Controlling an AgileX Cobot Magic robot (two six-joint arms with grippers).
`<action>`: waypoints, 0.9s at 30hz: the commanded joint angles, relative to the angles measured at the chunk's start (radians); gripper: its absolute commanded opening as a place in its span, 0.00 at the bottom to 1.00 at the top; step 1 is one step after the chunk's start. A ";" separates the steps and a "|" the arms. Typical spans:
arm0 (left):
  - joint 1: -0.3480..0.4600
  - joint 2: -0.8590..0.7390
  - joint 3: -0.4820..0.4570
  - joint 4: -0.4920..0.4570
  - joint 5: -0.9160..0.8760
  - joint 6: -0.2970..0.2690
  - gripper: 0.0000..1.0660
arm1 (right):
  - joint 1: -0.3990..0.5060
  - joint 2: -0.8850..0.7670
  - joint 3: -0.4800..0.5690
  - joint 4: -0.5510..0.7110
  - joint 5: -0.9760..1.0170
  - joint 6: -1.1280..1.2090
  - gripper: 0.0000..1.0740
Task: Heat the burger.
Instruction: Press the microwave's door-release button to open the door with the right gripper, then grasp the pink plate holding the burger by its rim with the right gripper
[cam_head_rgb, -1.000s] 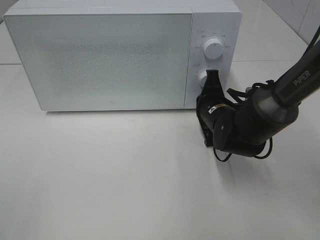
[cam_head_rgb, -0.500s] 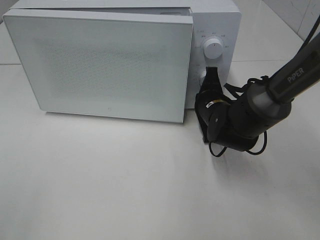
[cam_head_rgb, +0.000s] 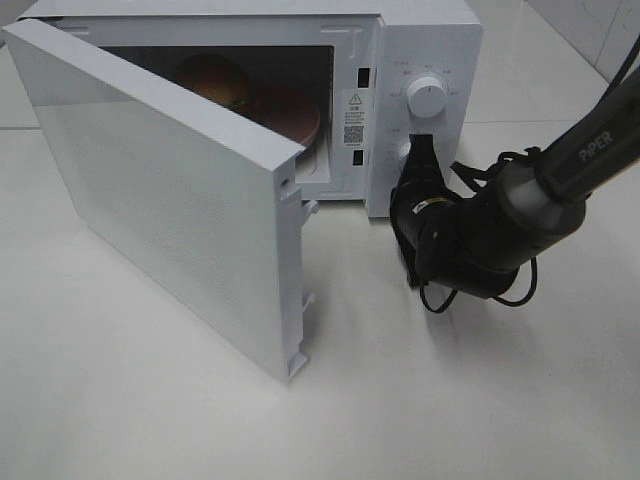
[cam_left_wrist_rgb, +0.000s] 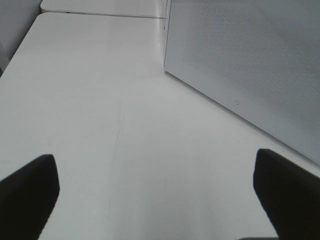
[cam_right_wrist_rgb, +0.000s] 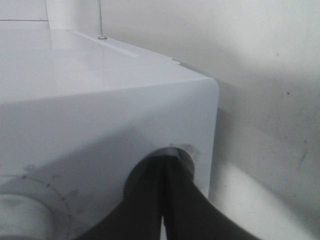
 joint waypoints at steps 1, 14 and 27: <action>-0.001 -0.002 0.003 -0.004 -0.011 -0.001 0.92 | -0.030 -0.049 -0.004 -0.056 -0.059 0.002 0.00; -0.001 -0.002 0.003 -0.004 -0.011 -0.001 0.92 | -0.030 -0.222 0.130 -0.100 0.314 -0.142 0.00; -0.001 -0.002 0.003 -0.004 -0.011 -0.001 0.92 | -0.033 -0.421 0.173 -0.112 0.662 -0.710 0.00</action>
